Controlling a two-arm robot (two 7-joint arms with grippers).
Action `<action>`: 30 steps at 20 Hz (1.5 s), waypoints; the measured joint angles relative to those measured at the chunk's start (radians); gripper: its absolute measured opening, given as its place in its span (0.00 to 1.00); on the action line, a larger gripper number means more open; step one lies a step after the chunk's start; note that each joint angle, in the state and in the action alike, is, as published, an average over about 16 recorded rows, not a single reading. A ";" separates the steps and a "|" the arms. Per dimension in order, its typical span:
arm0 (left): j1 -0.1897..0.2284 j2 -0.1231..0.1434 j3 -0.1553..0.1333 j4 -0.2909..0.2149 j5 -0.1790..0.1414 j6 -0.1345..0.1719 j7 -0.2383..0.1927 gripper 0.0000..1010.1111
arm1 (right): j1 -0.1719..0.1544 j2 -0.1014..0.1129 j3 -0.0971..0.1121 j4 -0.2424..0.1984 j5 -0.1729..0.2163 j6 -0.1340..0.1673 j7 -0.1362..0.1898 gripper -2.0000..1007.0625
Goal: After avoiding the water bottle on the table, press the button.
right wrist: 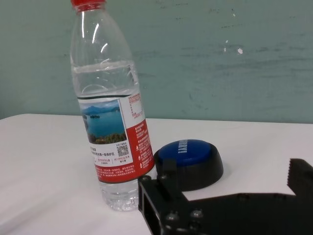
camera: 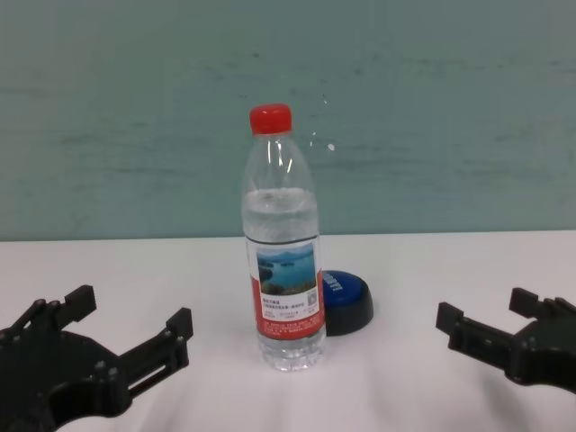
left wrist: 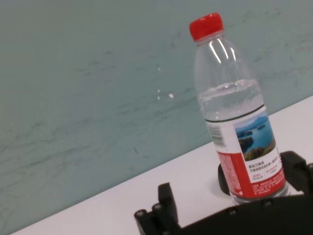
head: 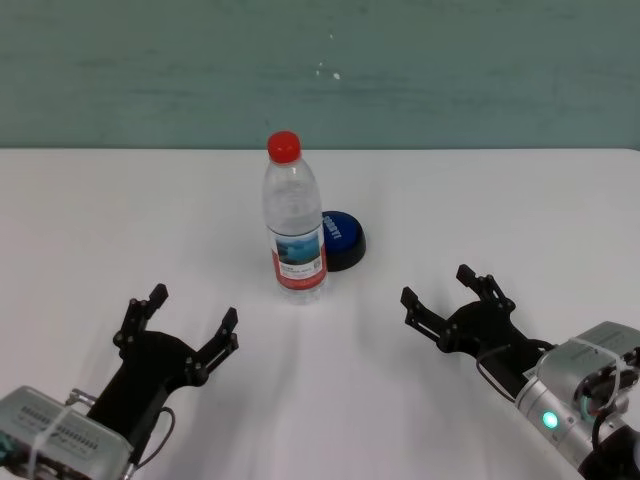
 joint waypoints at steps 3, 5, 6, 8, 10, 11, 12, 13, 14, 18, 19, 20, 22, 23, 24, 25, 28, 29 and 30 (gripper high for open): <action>0.000 0.000 0.000 0.000 0.000 0.000 0.000 0.99 | 0.000 0.000 0.000 0.000 0.000 0.000 0.000 1.00; 0.000 0.000 0.000 0.000 0.000 0.000 0.000 0.99 | 0.000 0.000 0.000 0.000 0.000 0.000 0.000 1.00; 0.000 0.000 0.000 0.000 0.000 0.000 0.000 0.99 | 0.000 0.000 0.000 0.000 0.000 0.000 0.000 1.00; 0.000 0.000 0.000 0.000 0.000 0.000 0.000 0.99 | 0.000 0.000 0.000 0.000 0.000 -0.001 0.000 1.00; 0.000 0.000 0.000 0.000 0.000 0.000 0.000 0.99 | 0.000 0.000 0.000 0.000 0.000 -0.001 0.000 1.00; 0.000 0.000 0.000 0.000 0.000 0.000 0.000 0.99 | 0.000 0.000 0.000 0.000 0.000 -0.001 0.000 1.00; 0.000 0.000 0.000 0.000 0.000 0.000 0.000 0.99 | 0.000 0.000 0.000 0.000 0.000 -0.001 0.000 1.00; 0.000 0.000 0.000 0.000 0.000 0.000 0.000 0.99 | 0.000 0.000 0.000 0.000 0.000 -0.001 0.000 1.00; 0.000 0.000 0.000 0.000 0.000 0.000 0.000 0.99 | 0.000 0.000 0.000 0.000 0.000 -0.001 0.000 1.00; 0.000 0.000 0.000 0.000 0.000 0.000 0.000 0.99 | 0.000 0.000 0.000 0.000 0.000 -0.001 0.000 1.00; 0.000 0.000 0.000 0.000 0.000 0.000 0.000 0.99 | 0.000 0.000 0.000 0.000 0.000 -0.001 0.000 1.00; 0.000 0.000 0.000 0.000 0.000 0.000 0.000 0.99 | 0.000 0.000 0.000 0.000 0.000 -0.001 0.000 1.00; 0.000 0.000 0.000 0.000 0.000 0.000 0.000 0.99 | 0.000 0.000 0.000 0.000 0.000 -0.001 0.000 1.00; 0.000 0.000 0.000 0.000 0.000 0.000 0.000 0.99 | 0.000 0.000 0.000 0.000 0.000 -0.001 0.000 1.00; 0.000 0.000 0.000 0.000 0.000 0.000 0.000 0.99 | 0.000 0.000 0.000 0.000 0.000 -0.001 0.000 1.00; 0.000 0.000 0.000 0.000 0.000 0.000 0.000 0.99 | 0.000 0.000 0.000 0.000 0.000 -0.001 0.000 1.00; 0.000 0.000 0.000 0.000 0.000 0.000 0.000 0.99 | 0.000 0.000 0.000 0.000 0.000 -0.001 0.000 1.00; 0.000 0.000 0.000 0.000 0.000 0.000 0.000 0.99 | 0.000 0.000 0.000 0.000 0.000 -0.001 0.000 1.00; 0.000 0.000 0.000 0.000 0.000 0.000 0.000 0.99 | 0.000 0.000 0.000 0.000 0.000 -0.001 0.000 1.00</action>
